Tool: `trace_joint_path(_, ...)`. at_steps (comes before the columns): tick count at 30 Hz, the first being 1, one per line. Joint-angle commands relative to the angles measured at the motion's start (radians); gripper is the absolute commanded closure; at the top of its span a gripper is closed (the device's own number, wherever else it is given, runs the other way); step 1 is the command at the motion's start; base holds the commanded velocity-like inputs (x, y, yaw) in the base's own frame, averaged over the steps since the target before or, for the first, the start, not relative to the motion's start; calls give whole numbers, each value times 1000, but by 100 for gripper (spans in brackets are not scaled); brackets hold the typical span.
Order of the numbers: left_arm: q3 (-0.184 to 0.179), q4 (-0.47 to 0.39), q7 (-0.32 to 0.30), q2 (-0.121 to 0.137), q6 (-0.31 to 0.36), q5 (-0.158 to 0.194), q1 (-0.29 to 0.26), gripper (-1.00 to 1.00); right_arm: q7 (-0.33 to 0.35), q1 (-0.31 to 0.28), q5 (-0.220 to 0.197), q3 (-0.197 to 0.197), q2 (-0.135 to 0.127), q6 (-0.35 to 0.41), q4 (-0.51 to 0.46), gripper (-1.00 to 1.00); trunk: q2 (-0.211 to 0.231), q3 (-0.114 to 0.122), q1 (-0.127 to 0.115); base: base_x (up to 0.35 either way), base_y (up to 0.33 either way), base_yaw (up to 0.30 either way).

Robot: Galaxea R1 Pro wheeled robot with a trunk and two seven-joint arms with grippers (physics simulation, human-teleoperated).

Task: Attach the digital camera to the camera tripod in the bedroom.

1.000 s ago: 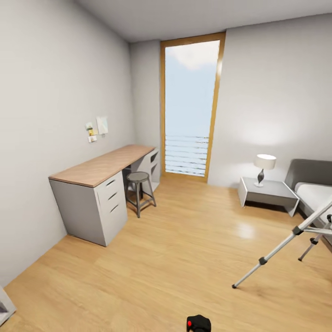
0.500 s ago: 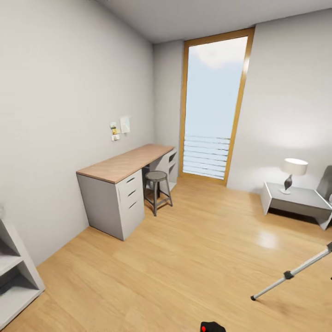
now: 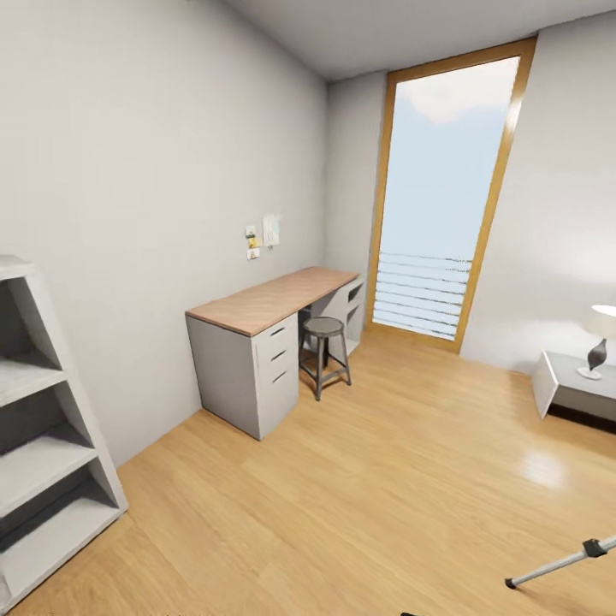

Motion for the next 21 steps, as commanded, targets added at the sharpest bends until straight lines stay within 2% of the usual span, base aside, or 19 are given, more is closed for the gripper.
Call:
trace_joint_path(1, 4, -2, 0, 0, -1, 3, 1, -100, 0, 0, 7, 1, 0, -3, 1, -100, 0, -1, 0, 116, 0, 278)
trace_joint_path(15, 4, 1, 0, 0, 0, 4, 1, -100, 1, 0, 7, 1, -2, -3, 1, -100, 0, -1, 0, 286, 0, 274)
trace_joint_path(21, 4, 1, 0, 0, -1, 3, 1, -100, 1, 0, 5, 1, -3, -3, 1, -100, 0, -1, 0, 321, 0, 88)
